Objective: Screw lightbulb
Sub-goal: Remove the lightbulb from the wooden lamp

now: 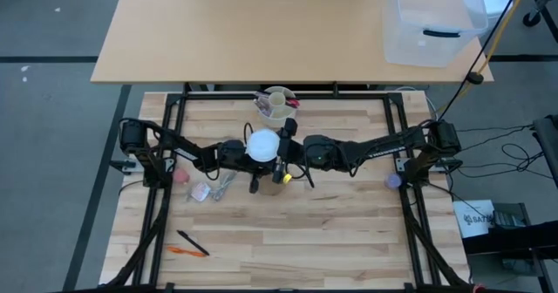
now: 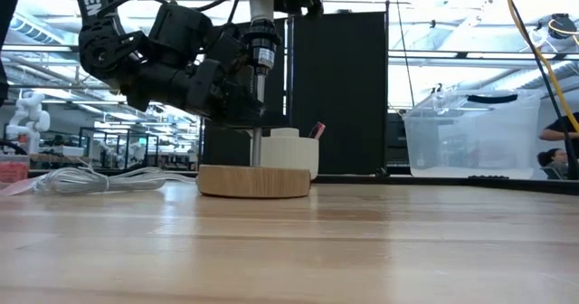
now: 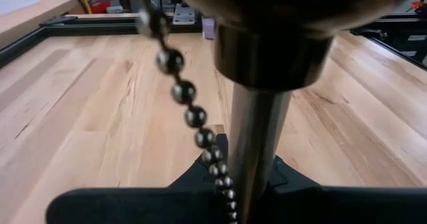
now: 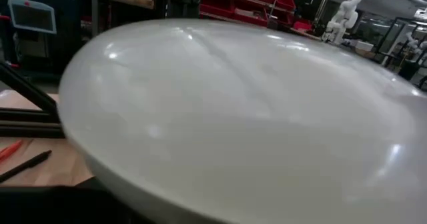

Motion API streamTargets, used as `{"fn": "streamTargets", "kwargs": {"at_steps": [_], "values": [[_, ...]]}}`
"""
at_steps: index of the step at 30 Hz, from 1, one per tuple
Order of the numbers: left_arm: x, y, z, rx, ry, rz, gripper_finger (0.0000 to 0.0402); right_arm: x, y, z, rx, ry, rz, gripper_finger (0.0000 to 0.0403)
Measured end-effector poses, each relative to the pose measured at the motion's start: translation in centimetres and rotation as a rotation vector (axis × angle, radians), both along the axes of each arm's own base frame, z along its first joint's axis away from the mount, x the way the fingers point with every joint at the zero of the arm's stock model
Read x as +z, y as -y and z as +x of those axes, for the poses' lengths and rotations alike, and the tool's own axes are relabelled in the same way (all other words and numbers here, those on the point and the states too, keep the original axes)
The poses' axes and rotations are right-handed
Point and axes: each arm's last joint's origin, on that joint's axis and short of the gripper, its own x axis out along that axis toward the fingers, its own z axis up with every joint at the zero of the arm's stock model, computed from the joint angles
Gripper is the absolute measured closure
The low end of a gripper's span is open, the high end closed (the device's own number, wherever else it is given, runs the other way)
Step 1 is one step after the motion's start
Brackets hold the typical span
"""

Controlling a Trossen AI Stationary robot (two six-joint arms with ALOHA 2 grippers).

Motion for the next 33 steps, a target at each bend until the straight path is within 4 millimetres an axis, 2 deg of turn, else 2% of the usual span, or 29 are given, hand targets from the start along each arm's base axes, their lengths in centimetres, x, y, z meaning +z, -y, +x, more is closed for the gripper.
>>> {"fn": "streamTargets", "kwargs": {"at_steps": [13, 22, 33], "values": [[0.0, 0.5, -0.1, -0.204, 0.004, -0.048, 0.0379, -0.4, -0.2, 0.0, 0.040, -0.022, 0.072, 0.0196], [-0.2, 0.9, -0.3, -0.307, -0.014, -0.027, 0.0379, -0.5, -0.8, 0.1, 0.157, -0.042, 0.061, 0.0213], [-0.3, 1.6, -0.5, -0.475, 0.001, -0.033, 0.0379, -0.3, -1.2, 0.1, 0.336, -0.034, -0.002, 0.0215]]}}
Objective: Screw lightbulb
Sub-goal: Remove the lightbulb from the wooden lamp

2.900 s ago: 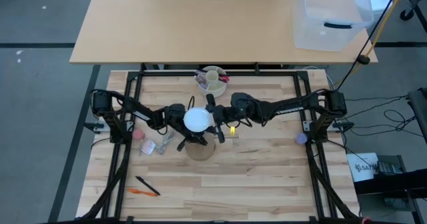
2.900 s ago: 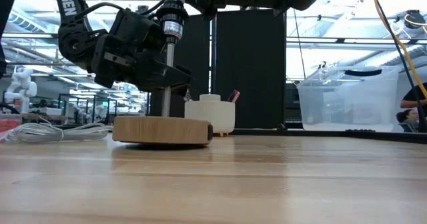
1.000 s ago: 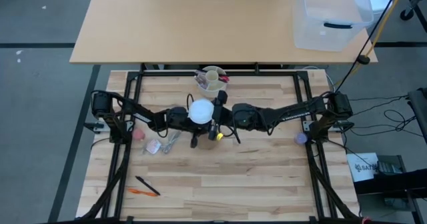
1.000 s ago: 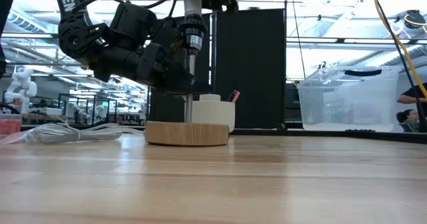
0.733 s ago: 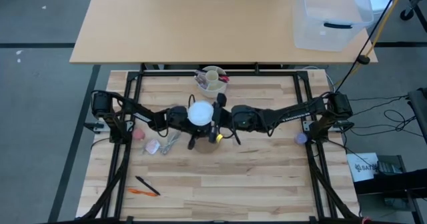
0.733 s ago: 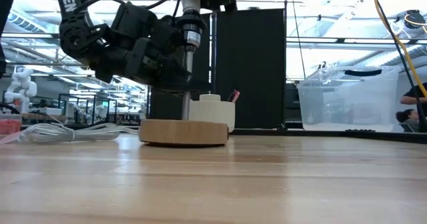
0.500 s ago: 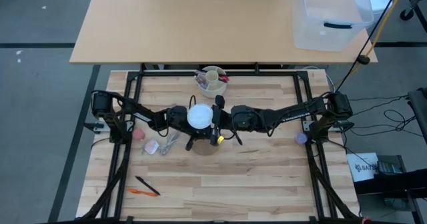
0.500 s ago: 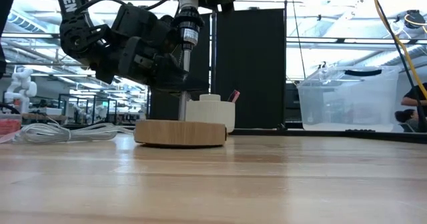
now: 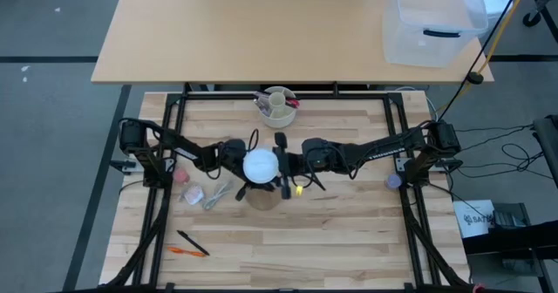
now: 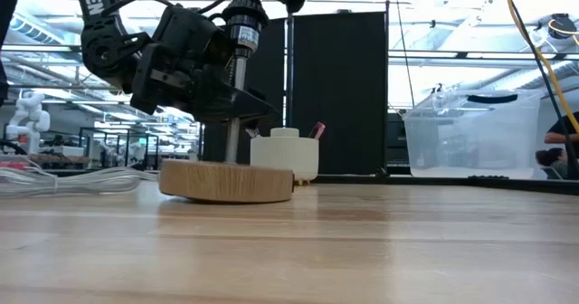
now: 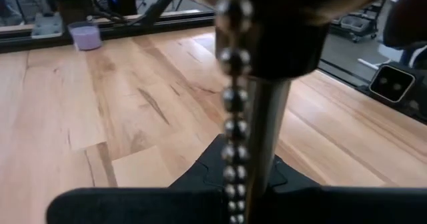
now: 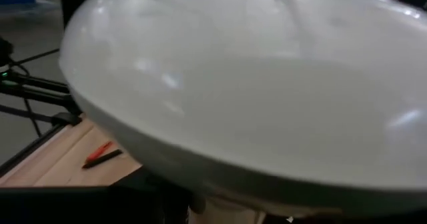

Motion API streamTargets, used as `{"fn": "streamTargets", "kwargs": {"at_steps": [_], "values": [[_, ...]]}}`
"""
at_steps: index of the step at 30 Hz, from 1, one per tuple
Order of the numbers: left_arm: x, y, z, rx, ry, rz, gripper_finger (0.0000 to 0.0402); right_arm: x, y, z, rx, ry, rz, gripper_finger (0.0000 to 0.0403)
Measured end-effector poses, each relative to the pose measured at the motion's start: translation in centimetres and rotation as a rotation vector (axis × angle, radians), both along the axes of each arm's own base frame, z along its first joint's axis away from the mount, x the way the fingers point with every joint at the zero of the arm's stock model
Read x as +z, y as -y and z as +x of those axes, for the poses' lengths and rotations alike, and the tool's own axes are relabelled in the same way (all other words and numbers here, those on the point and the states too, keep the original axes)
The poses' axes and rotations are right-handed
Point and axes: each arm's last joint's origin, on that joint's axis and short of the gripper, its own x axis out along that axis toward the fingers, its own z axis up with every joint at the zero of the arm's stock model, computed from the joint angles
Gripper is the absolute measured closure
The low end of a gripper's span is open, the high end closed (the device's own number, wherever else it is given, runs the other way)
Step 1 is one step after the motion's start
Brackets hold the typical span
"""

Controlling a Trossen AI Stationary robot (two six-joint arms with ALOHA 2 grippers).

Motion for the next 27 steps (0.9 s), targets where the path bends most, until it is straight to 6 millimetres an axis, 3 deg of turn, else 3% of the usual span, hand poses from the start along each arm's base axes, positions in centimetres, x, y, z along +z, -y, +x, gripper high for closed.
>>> {"fn": "streamTargets", "kwargs": {"at_steps": [27], "values": [[0.8, 1.5, 0.2, -0.092, 0.114, 0.025, 0.0379, 0.6, -0.5, -0.1, 0.204, 0.076, -0.036, 0.0215]]}}
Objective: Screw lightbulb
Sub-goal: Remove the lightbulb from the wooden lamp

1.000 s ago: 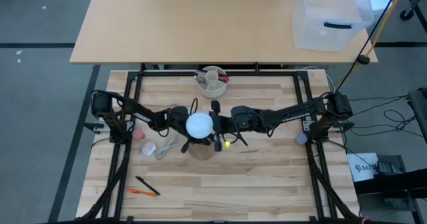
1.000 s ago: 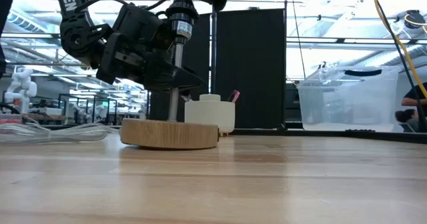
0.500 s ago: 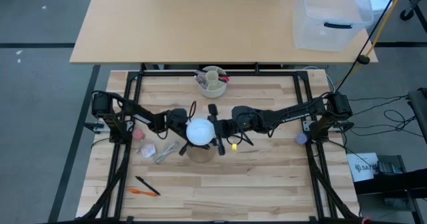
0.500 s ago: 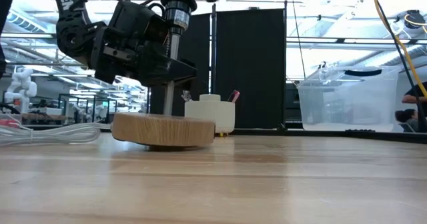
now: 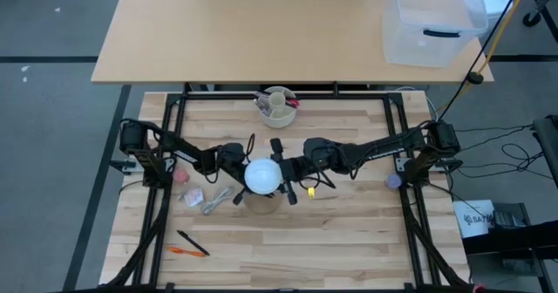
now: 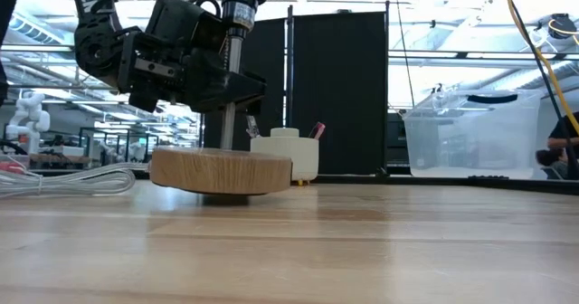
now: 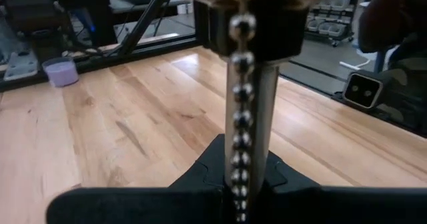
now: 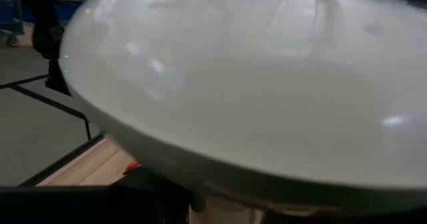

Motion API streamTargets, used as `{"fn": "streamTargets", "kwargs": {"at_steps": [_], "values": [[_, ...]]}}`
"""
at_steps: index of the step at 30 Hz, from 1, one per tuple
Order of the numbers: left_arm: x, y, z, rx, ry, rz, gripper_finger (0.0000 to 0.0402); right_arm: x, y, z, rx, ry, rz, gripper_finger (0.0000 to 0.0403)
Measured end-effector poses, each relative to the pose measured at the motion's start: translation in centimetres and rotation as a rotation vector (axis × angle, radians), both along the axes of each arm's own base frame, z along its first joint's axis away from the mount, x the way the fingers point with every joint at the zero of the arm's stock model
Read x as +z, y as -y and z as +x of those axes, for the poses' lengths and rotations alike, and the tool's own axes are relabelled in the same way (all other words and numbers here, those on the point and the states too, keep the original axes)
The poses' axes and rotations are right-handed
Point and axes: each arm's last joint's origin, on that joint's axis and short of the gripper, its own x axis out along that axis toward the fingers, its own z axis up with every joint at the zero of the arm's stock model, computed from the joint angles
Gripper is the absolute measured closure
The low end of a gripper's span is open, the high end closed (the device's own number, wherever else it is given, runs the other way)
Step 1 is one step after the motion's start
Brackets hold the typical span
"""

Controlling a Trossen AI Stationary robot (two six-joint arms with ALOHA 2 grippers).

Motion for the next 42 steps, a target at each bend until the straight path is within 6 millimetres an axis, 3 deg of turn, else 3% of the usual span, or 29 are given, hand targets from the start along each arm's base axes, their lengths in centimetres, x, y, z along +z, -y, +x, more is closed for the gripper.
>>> {"fn": "streamTargets", "kwargs": {"at_steps": [34, 42], "values": [[0.38, 0.22, -0.01, -0.057, 0.040, -0.012, 0.0379, 0.32, -0.08, -0.02, 0.032, 0.030, 0.011, 0.0215], [0.64, 0.58, 0.05, -0.100, 0.054, -0.028, 0.0379, 0.46, -0.23, -0.10, 0.111, 0.046, 0.001, 0.0215]]}}
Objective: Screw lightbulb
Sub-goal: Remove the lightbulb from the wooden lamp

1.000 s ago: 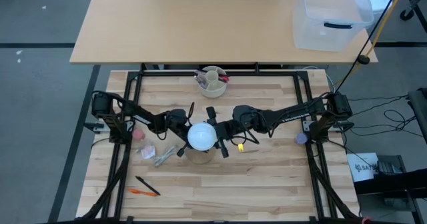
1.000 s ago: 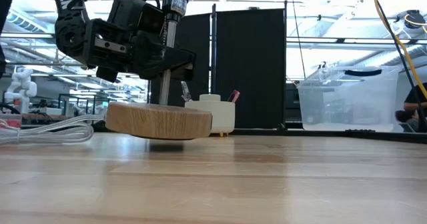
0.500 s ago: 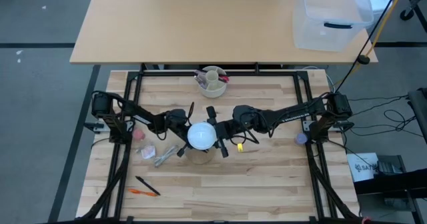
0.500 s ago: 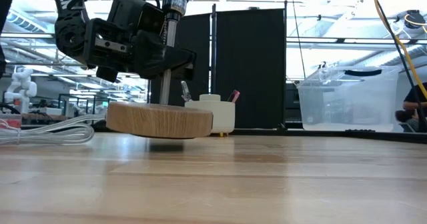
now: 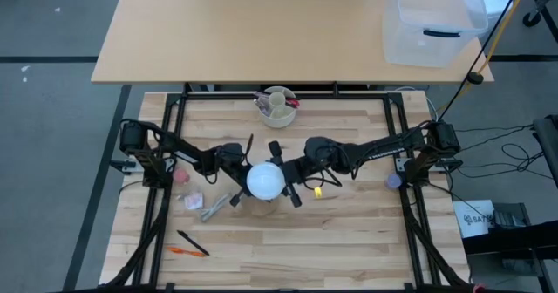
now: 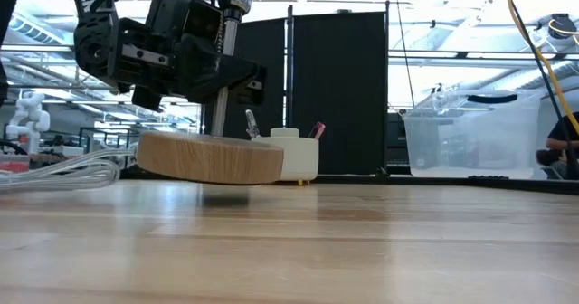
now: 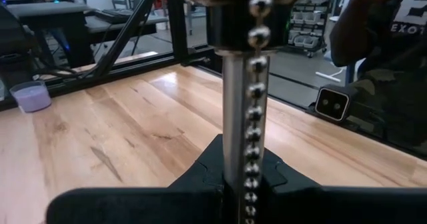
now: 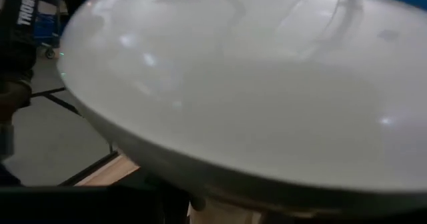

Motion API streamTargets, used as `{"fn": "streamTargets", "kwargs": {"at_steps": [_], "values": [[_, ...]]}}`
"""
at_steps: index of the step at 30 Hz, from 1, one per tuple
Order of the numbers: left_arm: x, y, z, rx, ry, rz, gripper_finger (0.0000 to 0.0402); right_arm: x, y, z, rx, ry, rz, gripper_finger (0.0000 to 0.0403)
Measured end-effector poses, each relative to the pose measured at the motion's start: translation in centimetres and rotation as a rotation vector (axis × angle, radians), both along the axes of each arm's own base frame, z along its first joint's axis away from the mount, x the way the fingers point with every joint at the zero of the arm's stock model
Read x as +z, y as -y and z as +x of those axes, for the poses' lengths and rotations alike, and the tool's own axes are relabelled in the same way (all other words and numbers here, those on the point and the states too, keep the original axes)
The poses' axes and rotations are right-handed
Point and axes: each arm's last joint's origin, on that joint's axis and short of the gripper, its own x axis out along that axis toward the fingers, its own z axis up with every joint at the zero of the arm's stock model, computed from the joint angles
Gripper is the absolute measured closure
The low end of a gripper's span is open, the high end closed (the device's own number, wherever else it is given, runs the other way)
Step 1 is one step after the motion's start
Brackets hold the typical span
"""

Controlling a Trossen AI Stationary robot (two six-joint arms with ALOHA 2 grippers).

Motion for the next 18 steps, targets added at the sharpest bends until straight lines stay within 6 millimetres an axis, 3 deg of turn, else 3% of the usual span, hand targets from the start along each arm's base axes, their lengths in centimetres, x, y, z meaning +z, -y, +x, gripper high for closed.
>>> {"fn": "streamTargets", "kwargs": {"at_steps": [10, 18], "values": [[0.0, 0.7, 1.1, 0.082, -0.059, 0.050, 0.0379, -0.7, -0.2, -0.2, 0.117, -0.106, 0.035, 0.0216], [-0.4, 0.0, 1.2, 0.199, -0.113, 0.058, 0.0379, -0.3, 0.3, -1.0, -0.056, -0.206, 0.056, 0.0183]]}}
